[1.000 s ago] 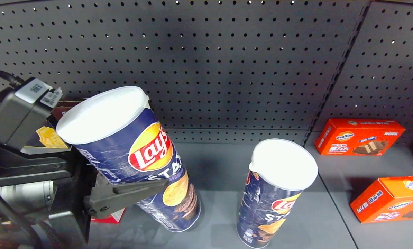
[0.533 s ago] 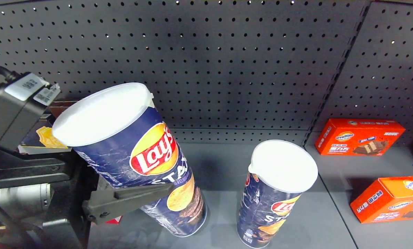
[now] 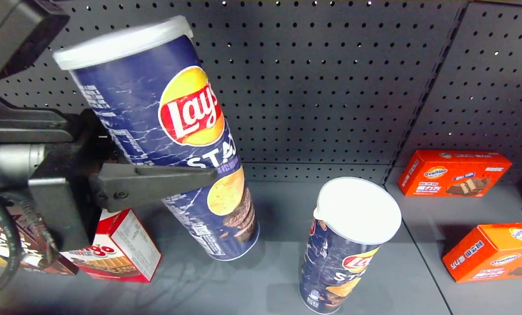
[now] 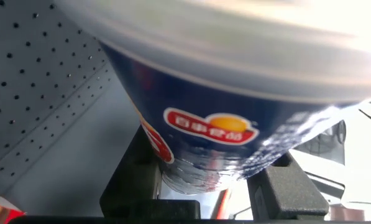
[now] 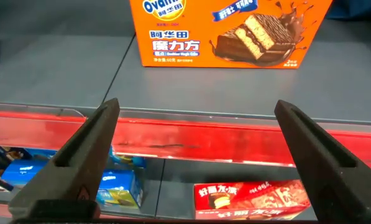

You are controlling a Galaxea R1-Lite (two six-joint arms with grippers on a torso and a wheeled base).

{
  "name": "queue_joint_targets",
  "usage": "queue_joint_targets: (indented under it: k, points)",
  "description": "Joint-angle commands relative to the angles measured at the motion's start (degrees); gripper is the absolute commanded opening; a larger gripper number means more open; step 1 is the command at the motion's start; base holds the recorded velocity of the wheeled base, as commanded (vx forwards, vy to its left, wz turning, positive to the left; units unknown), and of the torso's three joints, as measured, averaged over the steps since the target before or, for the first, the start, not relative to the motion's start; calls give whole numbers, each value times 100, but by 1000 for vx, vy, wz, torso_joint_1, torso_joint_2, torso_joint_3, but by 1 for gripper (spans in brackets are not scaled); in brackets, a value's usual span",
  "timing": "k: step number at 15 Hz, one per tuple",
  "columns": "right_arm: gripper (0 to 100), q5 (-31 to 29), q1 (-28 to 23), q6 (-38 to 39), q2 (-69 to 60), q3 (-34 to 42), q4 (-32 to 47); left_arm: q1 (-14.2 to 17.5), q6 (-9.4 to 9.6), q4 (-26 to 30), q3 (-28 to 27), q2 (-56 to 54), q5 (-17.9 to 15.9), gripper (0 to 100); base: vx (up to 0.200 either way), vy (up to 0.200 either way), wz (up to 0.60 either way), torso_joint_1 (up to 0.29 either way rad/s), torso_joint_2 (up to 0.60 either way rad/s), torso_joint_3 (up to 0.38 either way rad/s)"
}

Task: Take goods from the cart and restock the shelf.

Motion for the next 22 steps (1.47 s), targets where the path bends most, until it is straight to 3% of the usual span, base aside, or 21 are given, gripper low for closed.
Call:
queue_joint_targets:
  k: [1,9,13,17,22]
  points:
    - [100,4,2,-1,10,0,-2,25,24,21,-40,293,15,0,0,0,0,0,0,0]
    - [100,4,2,-1,10,0,-2,-2,103,-22,-357,1251,120,0,0,0,0,0,0,0]
    - [100,4,2,-1,10,0,-2,-55,138,-22,-875,1893,112,0,0,0,0,0,0,0]
    - [100,-5,2,-1,10,0,-2,-37,595,-286,-1104,2517,156,0,0,0,0,0,0,0]
    - [100,4,2,-1,10,0,-2,-72,665,-304,-1526,3044,173,0,0,0,0,0,0,0]
